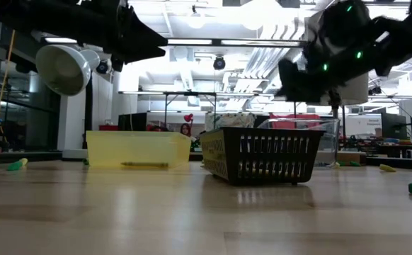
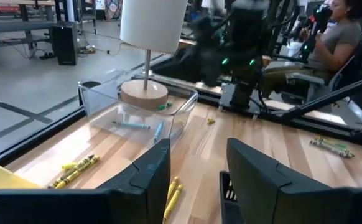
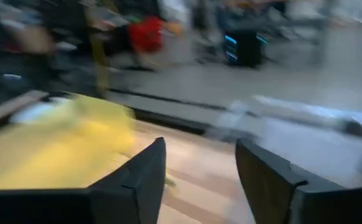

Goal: Sort crayons
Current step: Put the blue crayon into the transparent bin

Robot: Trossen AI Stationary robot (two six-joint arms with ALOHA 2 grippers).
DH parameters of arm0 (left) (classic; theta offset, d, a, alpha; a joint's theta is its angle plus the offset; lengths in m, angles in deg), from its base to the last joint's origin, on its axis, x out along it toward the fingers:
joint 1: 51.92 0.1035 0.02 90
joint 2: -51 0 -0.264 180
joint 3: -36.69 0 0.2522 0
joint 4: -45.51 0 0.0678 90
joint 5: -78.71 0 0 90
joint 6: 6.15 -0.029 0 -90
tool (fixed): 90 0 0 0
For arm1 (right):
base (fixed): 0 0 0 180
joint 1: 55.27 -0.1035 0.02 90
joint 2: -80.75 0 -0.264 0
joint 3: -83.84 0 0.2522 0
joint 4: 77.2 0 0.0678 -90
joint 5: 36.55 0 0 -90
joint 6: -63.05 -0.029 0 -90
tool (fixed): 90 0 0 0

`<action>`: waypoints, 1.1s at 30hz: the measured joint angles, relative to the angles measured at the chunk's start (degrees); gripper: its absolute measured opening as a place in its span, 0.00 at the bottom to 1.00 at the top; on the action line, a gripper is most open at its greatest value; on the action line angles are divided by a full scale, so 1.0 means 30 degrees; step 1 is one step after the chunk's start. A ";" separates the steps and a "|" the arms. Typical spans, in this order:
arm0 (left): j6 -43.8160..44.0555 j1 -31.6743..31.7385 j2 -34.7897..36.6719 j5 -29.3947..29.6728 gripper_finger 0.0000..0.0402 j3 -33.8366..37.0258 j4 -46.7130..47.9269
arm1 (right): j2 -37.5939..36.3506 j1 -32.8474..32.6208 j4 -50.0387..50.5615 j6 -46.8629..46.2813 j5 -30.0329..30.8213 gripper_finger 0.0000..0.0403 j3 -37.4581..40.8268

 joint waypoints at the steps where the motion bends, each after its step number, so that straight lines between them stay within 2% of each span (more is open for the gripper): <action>1: 0.0000 -0.0003 0.0000 -0.0004 0.37 0.0000 0.0183 | -0.0176 -0.0337 -0.0874 0.0796 -0.0352 0.48 -0.0006; 4: 0.0053 -0.0003 0.0000 0.0000 0.37 0.0000 0.0997 | -0.0588 -0.1453 -0.3363 0.3027 -0.2011 0.51 -0.0006; 7: 0.0965 -0.0003 0.0000 0.0000 0.37 0.0000 0.2090 | -0.0776 -0.2349 -0.5131 0.4796 -0.4694 0.52 -0.0016; 10: 0.1506 0.0029 0.0000 0.0059 0.37 0.0000 0.2182 | -0.0780 -0.2906 -0.6129 0.5903 -0.6979 0.52 -0.0020; 12: 0.1237 0.0033 0.0000 0.0252 0.37 0.0000 0.1924 | -0.0780 -0.3095 -0.6441 0.6281 -0.7746 0.52 -0.0020; 17: 0.0207 0.0033 0.0015 0.0509 0.37 0.0000 0.0957 | -0.0773 -0.3205 -0.6582 0.6296 -0.7868 0.52 -0.0020; 26: 0.0168 0.0026 0.0015 0.0692 0.37 0.0000 0.0987 | -0.0773 -0.3205 -0.6742 0.5282 -0.7961 0.52 -0.0020; 33: 0.0517 0.0026 0.0015 0.0022 0.37 0.0000 0.0987 | -0.0773 -0.3206 -0.7034 0.5144 -0.8997 0.52 -0.0020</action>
